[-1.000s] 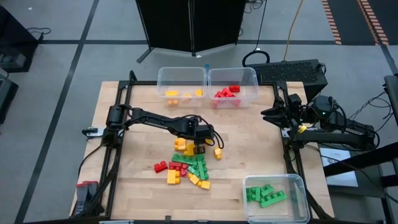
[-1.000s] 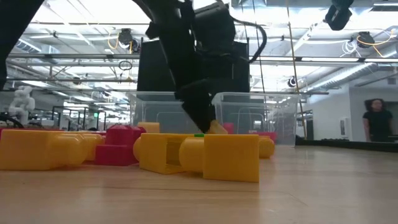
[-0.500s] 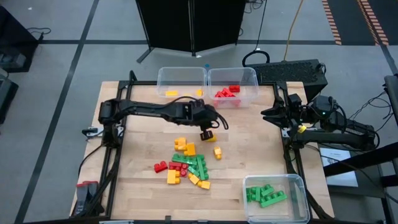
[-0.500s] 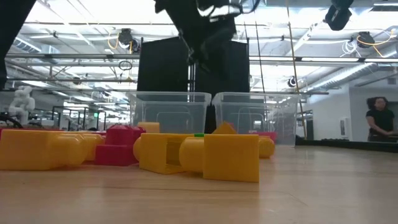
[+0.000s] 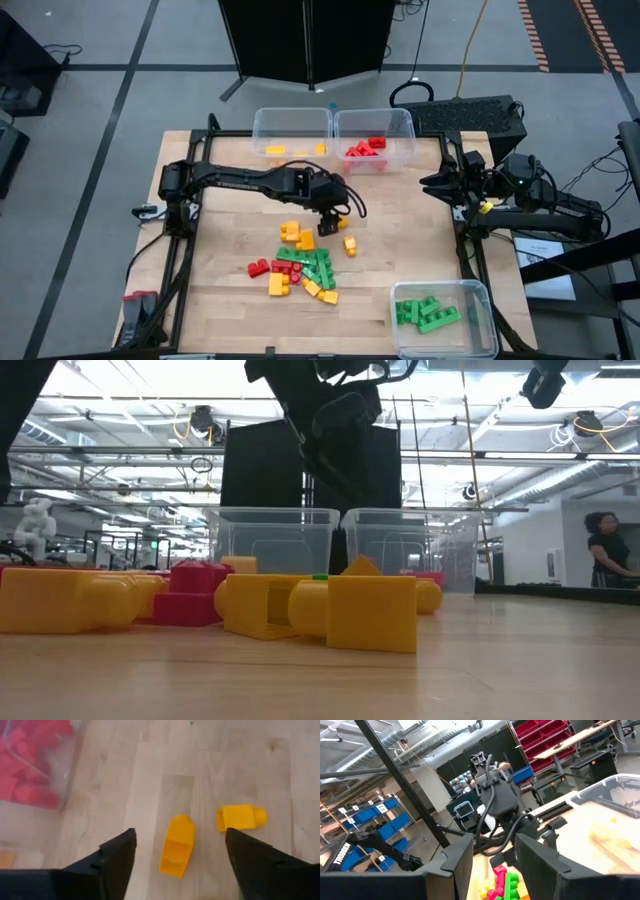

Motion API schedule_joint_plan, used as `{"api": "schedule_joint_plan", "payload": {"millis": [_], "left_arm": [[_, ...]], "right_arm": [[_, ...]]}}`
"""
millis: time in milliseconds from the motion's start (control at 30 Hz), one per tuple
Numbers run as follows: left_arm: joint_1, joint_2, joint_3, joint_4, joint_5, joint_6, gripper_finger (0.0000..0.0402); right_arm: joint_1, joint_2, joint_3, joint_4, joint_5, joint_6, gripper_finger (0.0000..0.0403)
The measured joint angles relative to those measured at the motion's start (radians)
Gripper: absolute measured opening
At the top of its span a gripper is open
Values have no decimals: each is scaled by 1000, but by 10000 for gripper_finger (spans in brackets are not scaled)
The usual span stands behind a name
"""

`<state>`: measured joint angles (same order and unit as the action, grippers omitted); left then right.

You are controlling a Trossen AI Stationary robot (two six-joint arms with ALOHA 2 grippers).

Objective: Sort blocks
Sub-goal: Put the yellow game piece into the top left transparent bin

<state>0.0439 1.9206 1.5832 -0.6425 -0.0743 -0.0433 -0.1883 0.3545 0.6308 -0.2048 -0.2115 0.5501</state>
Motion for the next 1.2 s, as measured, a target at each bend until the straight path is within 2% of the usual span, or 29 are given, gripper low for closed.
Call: {"api": "schedule_joint_plan", "payload": {"millis": [133, 367, 867, 1033, 1200], "left_arm": [[-12, 4, -22, 10, -5, 0, 299], [-21, 25, -36, 70, -12, 26, 302], [-23, 236, -37, 81, -5, 73, 301], [-27, 249, -35, 90, -44, 52, 269], [-33, 249, -28, 114, -77, 52, 190]], "right_arm": [[0, 0, 0, -1, 0, -13, 144], [0, 0, 0, -10, 0, -16, 144], [0, 0, 0, -61, -4, 14, 144], [0, 0, 0, -75, -3, 27, 144], [0, 0, 0, -75, 0, 33, 144]]}}
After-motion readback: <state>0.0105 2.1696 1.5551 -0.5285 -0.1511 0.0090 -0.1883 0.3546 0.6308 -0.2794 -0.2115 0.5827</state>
